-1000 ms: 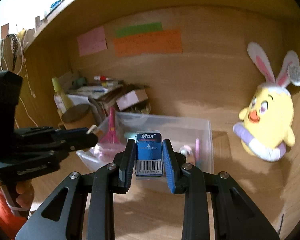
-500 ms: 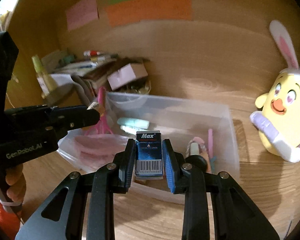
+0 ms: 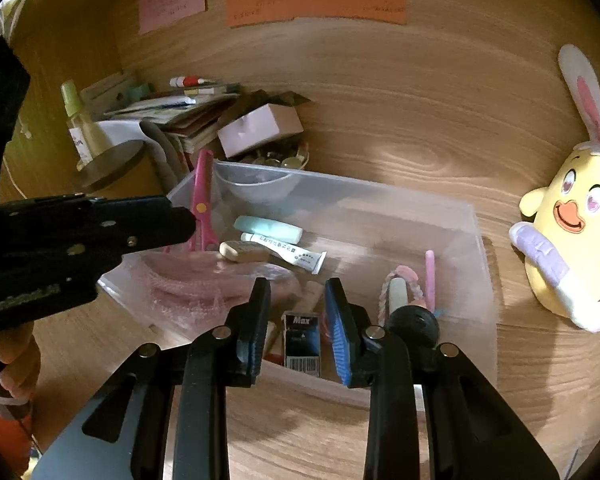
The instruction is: Organize objects
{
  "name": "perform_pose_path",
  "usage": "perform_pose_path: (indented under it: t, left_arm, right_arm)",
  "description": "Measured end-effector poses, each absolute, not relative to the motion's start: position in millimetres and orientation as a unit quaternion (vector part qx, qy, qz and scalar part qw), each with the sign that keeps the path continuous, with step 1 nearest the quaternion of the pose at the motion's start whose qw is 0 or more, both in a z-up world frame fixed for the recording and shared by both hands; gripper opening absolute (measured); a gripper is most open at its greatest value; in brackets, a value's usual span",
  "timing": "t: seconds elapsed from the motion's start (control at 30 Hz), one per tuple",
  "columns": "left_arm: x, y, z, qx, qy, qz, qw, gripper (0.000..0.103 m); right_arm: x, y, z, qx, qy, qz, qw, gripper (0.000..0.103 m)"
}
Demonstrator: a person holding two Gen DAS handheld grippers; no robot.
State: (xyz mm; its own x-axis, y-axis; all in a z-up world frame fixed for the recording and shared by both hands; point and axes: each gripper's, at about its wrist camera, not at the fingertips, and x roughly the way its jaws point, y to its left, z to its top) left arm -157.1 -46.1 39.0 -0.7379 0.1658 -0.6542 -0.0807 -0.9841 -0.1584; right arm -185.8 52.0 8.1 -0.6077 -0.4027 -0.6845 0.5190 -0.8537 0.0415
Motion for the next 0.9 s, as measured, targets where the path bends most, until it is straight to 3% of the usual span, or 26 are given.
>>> perform_pose_path:
  t: [0.13,0.2,0.37,0.73,0.9]
  left_arm:
    - [-140.5,-41.4,47.1,-0.338,-0.053,0.938,0.064,0.054]
    - [-132.5,-39.3,49.0,-0.329,-0.049,0.941,0.06,0.067]
    - [-112.0,-33.5,48.9,-0.312,-0.033,0.948,0.05,0.087]
    - [-85.2,-31.8,26.6,-0.314,-0.035,0.948,0.038,0.094]
    - [-82.6,-33.8,14.0,-0.329,-0.051,0.942,0.036,0.094]
  right_arm:
    - [-175.9,58.6,19.5,0.343,0.077,-0.9,0.258,0.044]
    - [-168.0,63.6,25.4,0.332,0.077,-0.904,0.257,0.048]
    - [-149.8,78.3,33.9,0.317,0.077,-0.911,0.251,0.062]
    - [-126.0,107.5,27.4,0.307,0.049,-0.918,0.246,0.081]
    - [-121.7,107.5,16.6,0.317,0.046,-0.914,0.251,0.081]
